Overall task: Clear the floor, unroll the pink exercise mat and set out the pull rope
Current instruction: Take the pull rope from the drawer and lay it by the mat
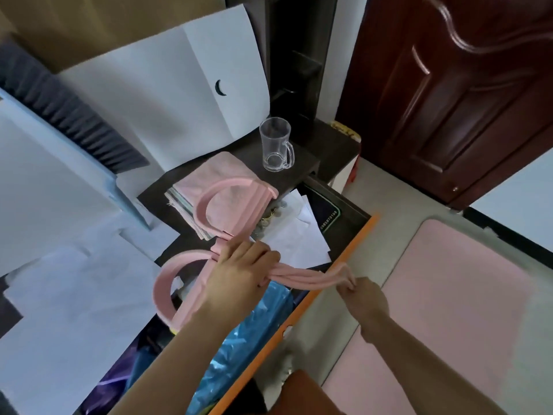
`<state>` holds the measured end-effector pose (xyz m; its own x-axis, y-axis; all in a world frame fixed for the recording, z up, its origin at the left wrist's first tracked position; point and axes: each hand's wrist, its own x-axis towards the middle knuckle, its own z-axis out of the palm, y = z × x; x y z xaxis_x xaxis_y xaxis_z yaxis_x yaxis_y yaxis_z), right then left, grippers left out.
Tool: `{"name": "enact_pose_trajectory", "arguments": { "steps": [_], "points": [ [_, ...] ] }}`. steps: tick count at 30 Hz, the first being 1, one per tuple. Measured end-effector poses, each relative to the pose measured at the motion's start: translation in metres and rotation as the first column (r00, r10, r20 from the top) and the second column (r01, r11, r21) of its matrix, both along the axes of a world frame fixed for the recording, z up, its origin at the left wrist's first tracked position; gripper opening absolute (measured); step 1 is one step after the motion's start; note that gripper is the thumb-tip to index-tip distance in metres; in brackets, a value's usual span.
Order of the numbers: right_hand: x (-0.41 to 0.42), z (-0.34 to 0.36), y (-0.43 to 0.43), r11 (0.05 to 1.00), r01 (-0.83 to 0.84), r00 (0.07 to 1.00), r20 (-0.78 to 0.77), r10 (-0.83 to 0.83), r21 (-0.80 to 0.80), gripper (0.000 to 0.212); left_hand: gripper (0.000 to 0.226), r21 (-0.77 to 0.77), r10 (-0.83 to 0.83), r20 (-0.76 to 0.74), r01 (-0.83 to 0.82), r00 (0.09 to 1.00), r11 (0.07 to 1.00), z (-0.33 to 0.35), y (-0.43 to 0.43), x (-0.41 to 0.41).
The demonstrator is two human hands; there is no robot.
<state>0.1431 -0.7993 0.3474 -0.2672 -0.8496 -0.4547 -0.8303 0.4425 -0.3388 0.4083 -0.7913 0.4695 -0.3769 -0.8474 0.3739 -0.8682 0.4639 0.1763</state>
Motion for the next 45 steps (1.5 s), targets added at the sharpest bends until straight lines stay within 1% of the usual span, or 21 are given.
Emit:
{"name": "enact_pose_trajectory", "arguments": {
  "steps": [3, 5, 7, 10, 14, 16, 18, 19, 20, 22, 23, 25, 26, 28, 32, 35, 36, 38, 41, 43, 45],
  "points": [
    [0.046, -0.018, 0.009, 0.994, 0.109, 0.969, 0.22, -0.113, 0.031, 0.029, 0.038, 0.028, 0.027, -0.011, -0.027, 1.0, 0.999, -0.001, -0.01, 0.015],
    [0.066, -0.021, 0.008, 0.988, 0.153, 0.948, 0.28, -0.148, 0.007, 0.026, 0.034, 0.025, 0.058, -0.052, -0.057, 0.997, 0.998, 0.003, -0.016, 0.025],
    [0.081, -0.025, -0.001, 0.984, 0.175, 0.955, 0.24, -0.176, 0.029, 0.031, 0.032, 0.024, 0.064, -0.073, -0.063, 0.995, 0.998, 0.003, -0.023, 0.04],
    [0.092, -0.024, -0.02, 0.987, 0.119, 0.971, 0.192, -0.139, 0.11, 0.036, 0.034, 0.016, 0.052, -0.086, -0.051, 0.995, 0.999, 0.003, -0.028, 0.057],
    [0.109, -0.012, -0.054, 0.993, 0.086, 0.963, 0.249, -0.104, 0.08, 0.023, 0.027, -0.02, 0.036, -0.065, -0.038, 0.997, 0.999, 0.004, -0.035, 0.077],
    [0.119, -0.003, -0.067, 0.992, 0.12, 0.952, 0.28, -0.125, 0.035, 0.03, 0.025, -0.035, 0.049, -0.062, -0.052, 0.997, 0.998, 0.007, -0.039, 0.087],
    [0.132, 0.002, -0.078, 0.986, 0.167, 0.926, 0.341, -0.163, 0.016, 0.026, 0.023, -0.039, 0.057, -0.036, -0.059, 0.998, 0.998, 0.009, -0.043, 0.099],
    [0.138, 0.004, -0.083, 0.984, 0.176, 0.917, 0.361, -0.172, 0.02, 0.03, 0.022, -0.039, 0.057, -0.024, -0.058, 0.998, 0.998, 0.01, -0.045, 0.104],
    [0.144, 0.004, -0.086, 0.985, 0.169, 0.911, 0.379, -0.164, 0.019, 0.029, 0.023, -0.041, 0.059, -0.019, -0.06, 0.998, 0.997, 0.01, -0.046, 0.109],
    [0.155, 0.003, -0.092, 0.991, 0.134, 0.913, 0.386, -0.132, 0.022, 0.015, 0.025, -0.042, 0.067, -0.023, -0.068, 0.997, 0.997, 0.01, -0.05, 0.117],
    [0.16, 0.003, -0.094, 0.993, 0.117, 0.914, 0.388, -0.119, 0.03, 0.016, 0.025, -0.042, 0.07, -0.024, -0.071, 0.997, 0.997, 0.009, -0.052, 0.119],
    [0.17, 0.002, -0.098, 0.995, 0.095, 0.919, 0.383, -0.099, 0.029, 0.034, 0.018, -0.044, 0.075, -0.027, -0.076, 0.997, 0.996, 0.006, -0.057, 0.125],
    [0.175, 0.004, -0.1, 0.997, 0.078, 0.919, 0.385, -0.082, 0.026, 0.032, 0.017, -0.037, 0.087, -0.043, -0.088, 0.995, 0.995, 0.004, -0.059, 0.126],
    [0.187, 0.005, -0.106, 0.998, 0.02, 0.925, 0.377, -0.038, 0.052, 0.015, 0.027, -0.004, 0.125, -0.08, -0.126, 0.989, 0.992, 0.003, -0.063, 0.131],
    [0.203, 0.005, -0.117, 0.984, -0.137, 0.935, 0.342, 0.09, 0.116, 0.015, 0.02, -0.03, 0.139, -0.097, -0.142, 0.986, 0.989, 0.008, -0.067, 0.135],
    [0.209, 0.002, -0.122, 0.983, -0.142, 0.895, 0.439, 0.079, 0.113, 0.038, 0.018, -0.065, 0.133, -0.113, -0.141, 0.985, 0.988, 0.011, -0.07, 0.135],
    [0.211, 0.002, -0.123, 0.98, -0.162, 0.892, 0.443, 0.094, 0.119, 0.037, 0.02, -0.073, 0.134, -0.111, -0.143, 0.985, 0.987, 0.011, -0.07, 0.135],
    [0.212, 0.0, -0.122, 0.958, -0.245, 0.893, 0.42, 0.163, 0.149, 0.021, 0.016, -0.085, 0.128, -0.107, -0.138, 0.986, 0.987, 0.01, -0.072, 0.135],
    [0.201, 0.001, -0.118, 0.938, -0.305, 0.892, 0.394, 0.221, 0.163, 0.022, 0.02, -0.099, 0.094, -0.088, -0.103, 0.992, 0.99, 0.01, -0.077, 0.129],
    [0.181, 0.003, -0.114, 0.95, -0.276, 0.905, 0.372, 0.207, 0.143, 0.015, 0.025, -0.081, 0.045, -0.07, -0.05, 0.997, 0.995, 0.013, -0.08, 0.116],
    [0.158, 0.008, -0.107, 0.965, -0.218, 0.922, 0.354, 0.155, 0.144, 0.011, 0.019, -0.055, -0.006, -0.038, 0.003, 0.999, 0.998, 0.017, -0.082, 0.101]
  ]
}}
